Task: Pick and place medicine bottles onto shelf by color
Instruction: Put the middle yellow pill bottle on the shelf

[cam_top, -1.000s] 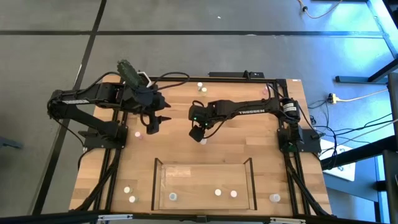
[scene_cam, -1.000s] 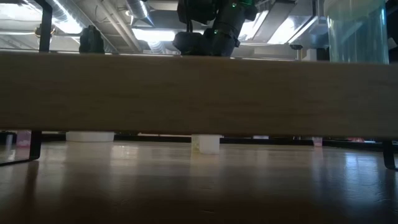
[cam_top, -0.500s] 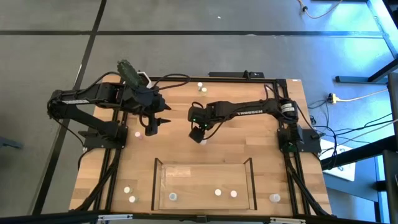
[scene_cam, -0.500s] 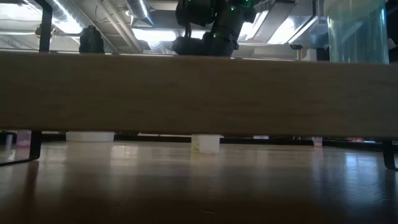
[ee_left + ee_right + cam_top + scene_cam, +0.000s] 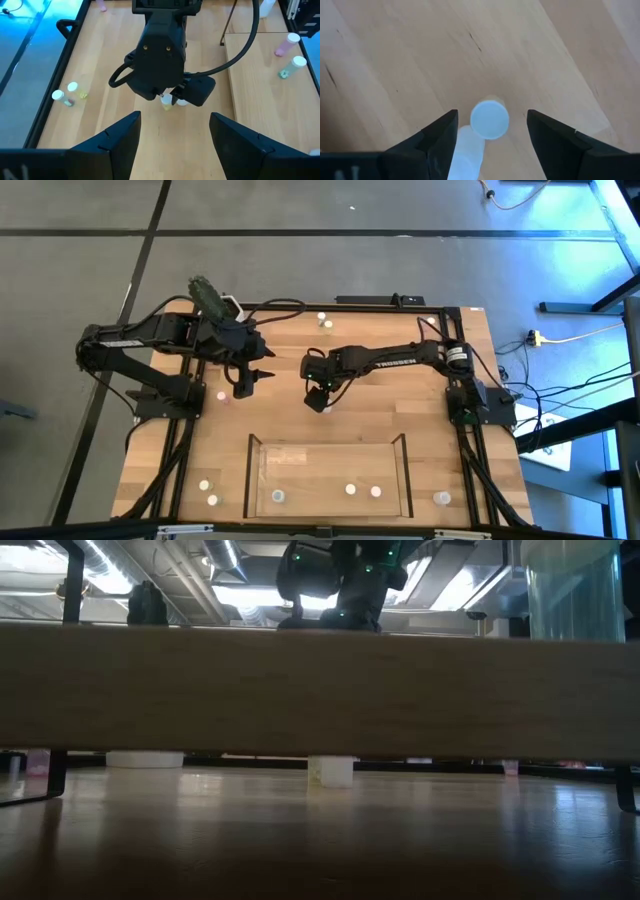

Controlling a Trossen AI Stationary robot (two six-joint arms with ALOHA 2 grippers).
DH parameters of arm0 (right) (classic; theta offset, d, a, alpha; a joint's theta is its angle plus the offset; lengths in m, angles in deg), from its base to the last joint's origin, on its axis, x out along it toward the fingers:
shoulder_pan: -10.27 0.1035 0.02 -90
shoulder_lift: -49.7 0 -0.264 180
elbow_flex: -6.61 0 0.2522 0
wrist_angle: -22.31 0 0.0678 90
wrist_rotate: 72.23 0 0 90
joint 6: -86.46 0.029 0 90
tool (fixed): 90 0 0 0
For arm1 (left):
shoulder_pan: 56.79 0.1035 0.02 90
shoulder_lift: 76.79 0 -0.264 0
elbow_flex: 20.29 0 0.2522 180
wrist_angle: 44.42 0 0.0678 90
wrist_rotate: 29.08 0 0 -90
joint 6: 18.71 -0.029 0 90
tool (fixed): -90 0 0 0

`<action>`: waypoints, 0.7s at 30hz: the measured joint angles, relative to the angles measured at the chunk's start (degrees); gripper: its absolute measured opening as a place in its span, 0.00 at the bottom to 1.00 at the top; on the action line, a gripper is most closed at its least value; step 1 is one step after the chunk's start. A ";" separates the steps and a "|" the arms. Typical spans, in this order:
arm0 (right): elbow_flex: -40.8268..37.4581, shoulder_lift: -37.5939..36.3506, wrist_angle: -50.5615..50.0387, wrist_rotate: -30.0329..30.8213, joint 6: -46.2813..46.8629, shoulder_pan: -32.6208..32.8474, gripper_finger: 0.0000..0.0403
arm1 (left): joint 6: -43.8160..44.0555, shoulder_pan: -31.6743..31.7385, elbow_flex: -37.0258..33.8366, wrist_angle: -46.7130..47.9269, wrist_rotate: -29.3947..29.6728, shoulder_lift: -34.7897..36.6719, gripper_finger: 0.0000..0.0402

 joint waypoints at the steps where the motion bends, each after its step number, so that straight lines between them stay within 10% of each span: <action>1: 0.00 0.28 0.15 -0.01 0.03 0.00 0.59 | 0.00 0.00 0.00 0.00 0.00 0.00 0.57; 13: -0.02 2.01 0.45 0.02 2.21 0.31 0.57 | 0.02 0.00 0.00 0.15 -0.02 0.00 0.57; 21: -0.02 2.19 0.72 0.43 3.32 0.31 0.33 | 0.04 0.02 0.00 0.22 -0.02 0.00 0.57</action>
